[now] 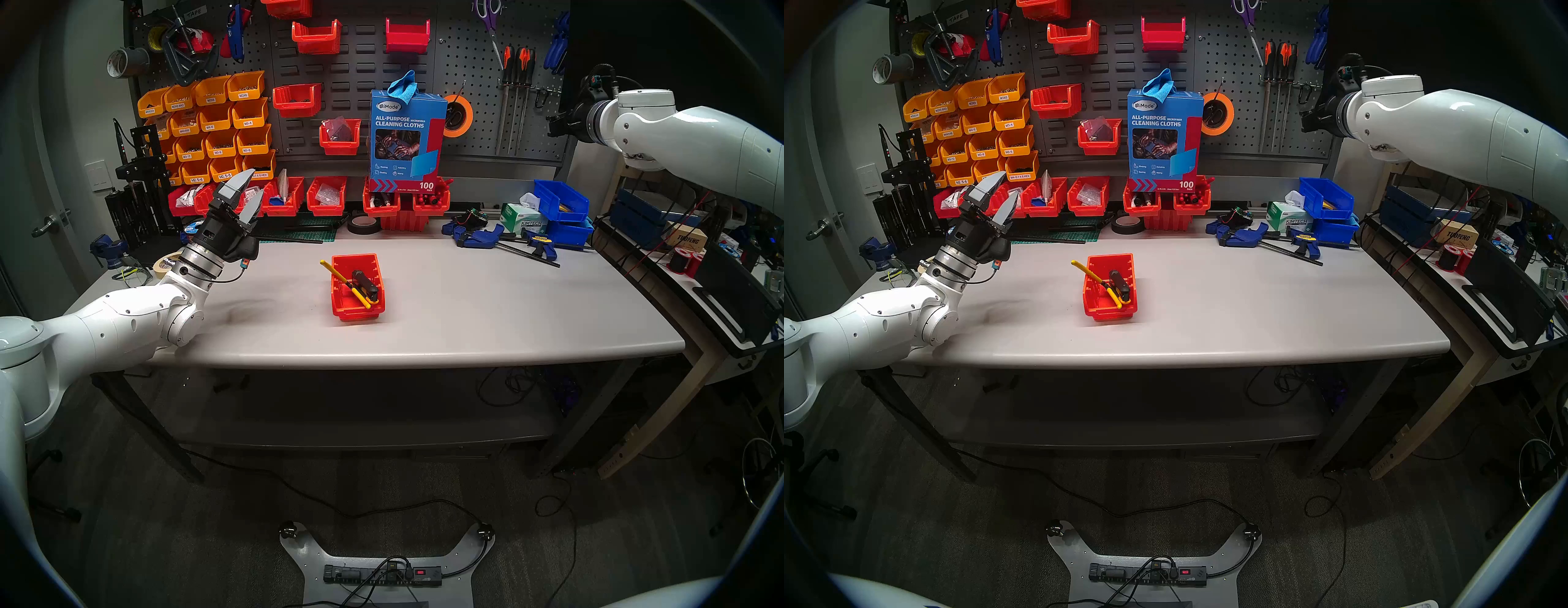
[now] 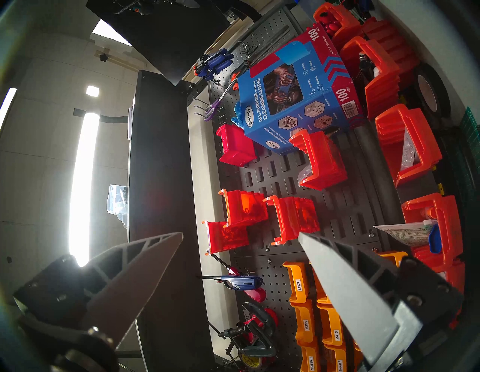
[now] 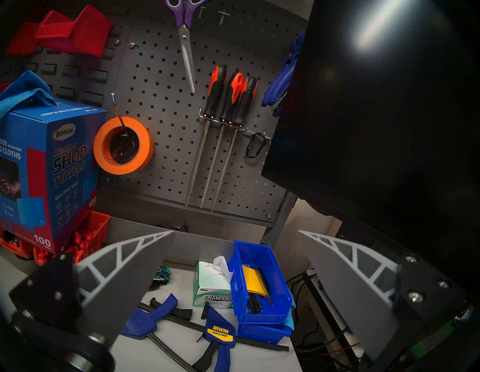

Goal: Take out tools from the storage box

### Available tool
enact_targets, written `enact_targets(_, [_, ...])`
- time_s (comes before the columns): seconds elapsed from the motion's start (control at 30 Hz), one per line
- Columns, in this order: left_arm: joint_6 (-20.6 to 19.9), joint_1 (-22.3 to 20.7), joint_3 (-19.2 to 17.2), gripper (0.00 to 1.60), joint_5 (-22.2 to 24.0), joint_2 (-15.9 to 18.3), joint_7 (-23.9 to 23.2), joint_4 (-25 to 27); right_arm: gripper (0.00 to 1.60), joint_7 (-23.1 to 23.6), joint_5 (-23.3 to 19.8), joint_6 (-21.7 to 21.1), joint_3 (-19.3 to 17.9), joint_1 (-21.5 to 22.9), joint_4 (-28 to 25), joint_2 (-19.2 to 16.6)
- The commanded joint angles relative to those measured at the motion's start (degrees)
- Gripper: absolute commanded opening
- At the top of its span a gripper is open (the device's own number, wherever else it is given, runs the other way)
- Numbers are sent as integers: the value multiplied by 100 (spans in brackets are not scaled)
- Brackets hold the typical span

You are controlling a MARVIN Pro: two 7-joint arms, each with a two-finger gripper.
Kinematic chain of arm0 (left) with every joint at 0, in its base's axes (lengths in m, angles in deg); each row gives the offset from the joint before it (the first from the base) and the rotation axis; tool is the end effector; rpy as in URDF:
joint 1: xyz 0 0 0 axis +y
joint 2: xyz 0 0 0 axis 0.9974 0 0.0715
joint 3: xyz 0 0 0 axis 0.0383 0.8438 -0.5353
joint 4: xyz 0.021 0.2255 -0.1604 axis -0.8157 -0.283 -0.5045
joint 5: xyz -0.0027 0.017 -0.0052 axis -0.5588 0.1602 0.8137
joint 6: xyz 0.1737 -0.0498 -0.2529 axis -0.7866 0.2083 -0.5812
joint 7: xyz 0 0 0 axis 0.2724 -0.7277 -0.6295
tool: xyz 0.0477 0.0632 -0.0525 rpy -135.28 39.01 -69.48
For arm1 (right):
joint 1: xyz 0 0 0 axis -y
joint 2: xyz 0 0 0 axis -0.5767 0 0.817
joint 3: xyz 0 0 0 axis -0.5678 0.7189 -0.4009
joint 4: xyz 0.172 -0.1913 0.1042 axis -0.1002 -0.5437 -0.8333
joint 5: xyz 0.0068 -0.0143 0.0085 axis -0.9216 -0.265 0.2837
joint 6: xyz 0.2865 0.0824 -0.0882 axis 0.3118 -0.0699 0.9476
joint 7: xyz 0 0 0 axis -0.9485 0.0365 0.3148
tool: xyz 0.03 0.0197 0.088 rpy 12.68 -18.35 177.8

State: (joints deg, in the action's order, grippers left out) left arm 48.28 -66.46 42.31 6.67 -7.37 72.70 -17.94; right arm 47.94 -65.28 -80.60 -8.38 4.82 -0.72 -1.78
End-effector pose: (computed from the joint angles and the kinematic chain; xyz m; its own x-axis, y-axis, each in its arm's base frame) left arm 0.5203 0.1622 -0.1557 -0.2133 -0.8759 -0.4327 0.6970 0.1739 -0.6957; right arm 0.5502 -0.1226 0.0907 0.1302 0.2933 0.9471 -0.1064 -0.9456 0.3074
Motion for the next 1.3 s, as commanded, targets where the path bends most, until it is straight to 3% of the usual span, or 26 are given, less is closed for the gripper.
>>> enact_targets(0.0, [0, -79, -40, 160, -2, -4, 1, -2, 160, 362, -100, 31, -219, 176, -50, 20])
enact_targets(0.4, [0, -78, -42, 160, -3, -5, 1, -3, 160, 900, -402, -141, -412, 317, -534, 61])
enact_targets(0.87, [0, -79, -43, 160, -5, -4, 0, -2, 160, 552, -359, -29, -328, 284, -606, 58])
enact_targets(0.97, [131, -129, 0, 160, -300, -46, 485, -130, 160, 545, -356, -30, -332, 281, -609, 57])
enact_targets(1.27, [-917, -434, 130, 160, -1685, -174, 1384, -474, 160, 536, -359, -35, -343, 270, -605, 58])
